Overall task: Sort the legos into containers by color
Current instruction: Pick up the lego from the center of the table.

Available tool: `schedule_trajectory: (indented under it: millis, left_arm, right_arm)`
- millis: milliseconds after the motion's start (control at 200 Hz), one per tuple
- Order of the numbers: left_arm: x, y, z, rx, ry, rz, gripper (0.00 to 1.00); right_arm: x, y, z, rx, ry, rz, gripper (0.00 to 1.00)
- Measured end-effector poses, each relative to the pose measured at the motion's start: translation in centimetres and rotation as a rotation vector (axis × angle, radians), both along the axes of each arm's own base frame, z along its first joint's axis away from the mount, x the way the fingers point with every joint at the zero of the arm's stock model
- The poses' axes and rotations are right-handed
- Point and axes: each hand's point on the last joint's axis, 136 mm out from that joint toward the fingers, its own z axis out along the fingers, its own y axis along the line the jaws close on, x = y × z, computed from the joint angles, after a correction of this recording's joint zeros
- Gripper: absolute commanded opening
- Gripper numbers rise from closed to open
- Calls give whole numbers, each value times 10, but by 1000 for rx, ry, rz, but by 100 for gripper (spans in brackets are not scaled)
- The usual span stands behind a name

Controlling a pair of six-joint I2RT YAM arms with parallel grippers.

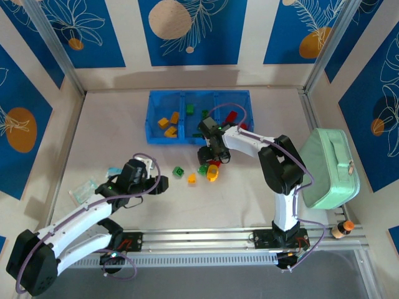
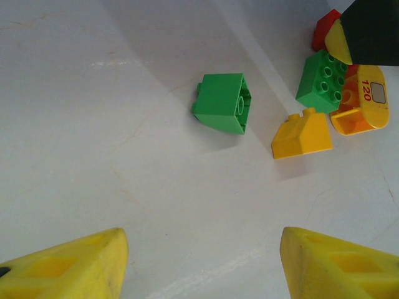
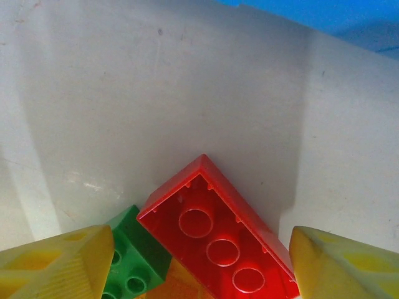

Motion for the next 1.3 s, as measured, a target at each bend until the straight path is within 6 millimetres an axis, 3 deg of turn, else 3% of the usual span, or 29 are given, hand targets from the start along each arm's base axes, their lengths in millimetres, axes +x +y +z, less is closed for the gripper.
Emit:
schedule_trajectory:
  millis: [275, 420, 530, 830, 986, 1156, 1301]
  left_arm:
    - [0, 0, 0, 0, 0, -2, 65]
    - [0, 0, 0, 0, 0, -2, 65]
    - [0, 0, 0, 0, 0, -2, 65]
    - [0, -1, -2, 4, 6, -3, 65]
    - [-1, -1, -4, 9, 14, -5, 64]
    - [-1, -2, -6, 12, 17, -10, 64]
    - [-3, -8, -7, 29, 18, -43, 64]
  right_arm:
    - [7, 4, -1, -8, -22, 3, 72]
    - [5, -6, -22, -84, -6, 3, 68]
    - [7, -8, -21, -87, -17, -3, 66]
    - [6, -14, -20, -79, -27, -29, 35]
    - [-2, -23, -16, -97, -27, -37, 27]
    - [-3, -32, 21, -80, -89, -57, 27]
    - [18, -49, 69, -21, -187, -121, 27]
